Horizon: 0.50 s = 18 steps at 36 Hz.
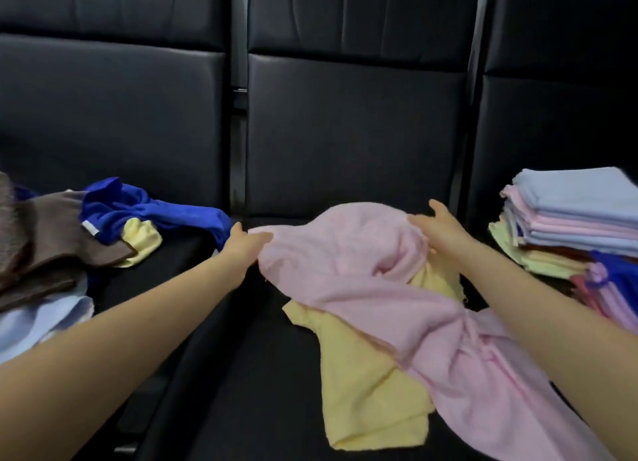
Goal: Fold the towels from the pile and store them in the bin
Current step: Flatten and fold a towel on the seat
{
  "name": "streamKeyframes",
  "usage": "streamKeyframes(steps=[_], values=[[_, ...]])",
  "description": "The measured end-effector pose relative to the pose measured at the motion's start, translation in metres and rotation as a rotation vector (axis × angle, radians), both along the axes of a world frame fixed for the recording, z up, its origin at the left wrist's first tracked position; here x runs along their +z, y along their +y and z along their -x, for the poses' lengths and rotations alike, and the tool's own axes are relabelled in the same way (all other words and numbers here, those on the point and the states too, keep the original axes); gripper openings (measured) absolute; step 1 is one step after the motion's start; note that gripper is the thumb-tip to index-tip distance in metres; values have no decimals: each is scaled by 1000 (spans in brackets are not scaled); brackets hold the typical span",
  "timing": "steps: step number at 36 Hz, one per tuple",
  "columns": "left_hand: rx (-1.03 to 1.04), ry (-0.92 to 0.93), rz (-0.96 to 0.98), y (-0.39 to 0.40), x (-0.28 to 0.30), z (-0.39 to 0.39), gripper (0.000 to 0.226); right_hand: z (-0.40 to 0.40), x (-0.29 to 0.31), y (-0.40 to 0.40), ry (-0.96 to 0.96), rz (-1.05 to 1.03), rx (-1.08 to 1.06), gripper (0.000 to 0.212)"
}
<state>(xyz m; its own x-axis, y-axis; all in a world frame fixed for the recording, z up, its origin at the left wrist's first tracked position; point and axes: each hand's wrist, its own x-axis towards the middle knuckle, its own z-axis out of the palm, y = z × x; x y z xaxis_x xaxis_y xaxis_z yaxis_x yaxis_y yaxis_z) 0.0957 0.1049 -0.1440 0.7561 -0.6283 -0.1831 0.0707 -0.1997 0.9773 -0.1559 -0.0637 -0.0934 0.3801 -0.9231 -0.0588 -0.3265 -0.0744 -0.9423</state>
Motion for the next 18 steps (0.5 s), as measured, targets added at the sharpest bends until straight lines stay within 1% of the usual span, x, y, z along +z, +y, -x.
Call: streamKeyframes(steps=[1, 2, 4, 5, 7, 8, 9, 11, 13, 15, 17, 18], values=[[10, -65, -51, 4, -4, 5, 69, 1, -12, 3, 109, 119, -9, 65], [21, -163, -102, 8, -8, 9, 65, 4, -22, 10, 142, 191, -10, 62], [15, -348, -172, 18, -10, 20, 57, 13, -38, 14, 120, 268, -40, 49], [-1, -391, -176, 25, -7, 27, 50, 19, -40, 17, 101, 291, -40, 40], [-51, -416, -150, 37, -3, 42, 28, 32, -36, 21, 94, 306, -37, 18], [-83, -391, -137, 42, 1, 50, 17, 39, -33, 23, 100, 295, -33, 16], [-121, -353, -125, 47, 6, 60, 12, 48, -30, 28, 101, 279, -30, 19], [-185, -309, -121, 54, 16, 78, 18, 67, -23, 42, 68, 260, -7, 23], [-255, -286, -147, 59, 26, 97, 26, 88, -23, 54, 73, 277, 33, 22], [-345, -243, -179, 63, 30, 117, 32, 109, -26, 63, 162, 253, 121, 17], [-430, -195, -223, 68, 30, 134, 39, 121, -34, 68, 293, 203, 209, 20], [-482, -183, -255, 70, 28, 144, 42, 129, -36, 72, 374, 203, 217, 23]])
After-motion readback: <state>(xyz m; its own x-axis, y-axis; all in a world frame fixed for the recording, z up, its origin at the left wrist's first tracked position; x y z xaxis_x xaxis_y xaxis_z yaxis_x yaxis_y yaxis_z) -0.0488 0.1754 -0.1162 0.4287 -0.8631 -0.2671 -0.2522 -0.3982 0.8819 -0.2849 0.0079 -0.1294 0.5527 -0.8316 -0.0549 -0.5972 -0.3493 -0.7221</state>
